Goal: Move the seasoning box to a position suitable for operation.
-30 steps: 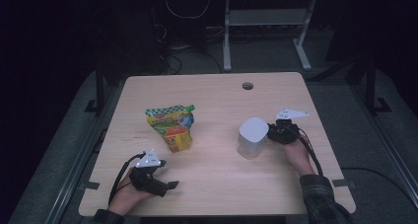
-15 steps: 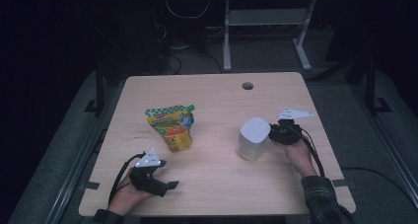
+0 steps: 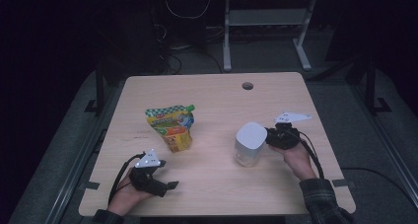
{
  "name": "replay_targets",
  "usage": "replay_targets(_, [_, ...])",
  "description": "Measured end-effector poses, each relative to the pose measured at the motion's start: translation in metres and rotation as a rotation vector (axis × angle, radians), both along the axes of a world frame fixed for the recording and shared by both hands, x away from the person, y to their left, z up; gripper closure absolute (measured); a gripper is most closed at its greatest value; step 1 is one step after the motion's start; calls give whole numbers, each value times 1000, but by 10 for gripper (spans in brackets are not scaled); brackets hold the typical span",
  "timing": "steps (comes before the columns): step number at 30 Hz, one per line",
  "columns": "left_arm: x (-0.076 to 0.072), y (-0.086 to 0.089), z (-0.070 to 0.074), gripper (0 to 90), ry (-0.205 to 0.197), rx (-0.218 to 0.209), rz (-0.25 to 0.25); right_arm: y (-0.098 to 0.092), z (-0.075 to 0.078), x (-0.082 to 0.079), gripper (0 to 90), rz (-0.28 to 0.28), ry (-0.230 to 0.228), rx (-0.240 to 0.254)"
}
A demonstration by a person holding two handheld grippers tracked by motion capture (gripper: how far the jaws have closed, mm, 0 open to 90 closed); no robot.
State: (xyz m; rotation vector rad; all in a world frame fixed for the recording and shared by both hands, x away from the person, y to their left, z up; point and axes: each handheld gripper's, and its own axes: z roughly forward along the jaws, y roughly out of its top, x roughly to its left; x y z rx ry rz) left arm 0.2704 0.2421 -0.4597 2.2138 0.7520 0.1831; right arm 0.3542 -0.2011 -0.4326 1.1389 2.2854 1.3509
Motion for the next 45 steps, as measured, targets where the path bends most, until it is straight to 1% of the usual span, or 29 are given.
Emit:
replay_targets(8, [0,0,0,84,-3,-3,-1,8,3,-9,778,27,3,6])
replay_targets(10, [0,0,0,85,-3,-5,-2,12,3,-14,779,38,2,20])
replay_targets(14, [-1,0,0,84,-4,-6,-4,15,4,-19,779,45,2,22])
replay_targets(16, [-1,0,0,84,-4,-8,-4,17,5,-24,778,45,8,14])
replay_targets(17, [-1,0,0,84,-4,-8,-4,17,5,-24,778,45,8,14])
replay_targets(20, [0,0,0,85,-5,-7,-6,21,5,-31,778,55,-2,11])
replay_targets(23, [-1,-1,0,84,-3,-8,-6,26,3,-37,778,60,15,6])
replay_targets(24, [-1,-1,0,84,-4,-8,-7,26,3,-37,778,60,15,6])
replay_targets(25, [-1,-1,0,85,-4,-7,-7,29,1,-41,778,69,15,-1])
replay_targets(32, [-1,-1,0,85,-2,-9,-7,38,-5,-46,777,91,29,-13])
replay_targets(41, [-1,-1,0,85,0,-5,-9,53,-12,-47,777,120,25,-18])
replay_targets(43, [-1,-1,0,85,-1,-4,-10,53,-12,-47,777,121,30,-18])
replay_targets(45, [-1,-1,-1,84,-1,-3,-9,55,-13,-47,776,125,23,-18])
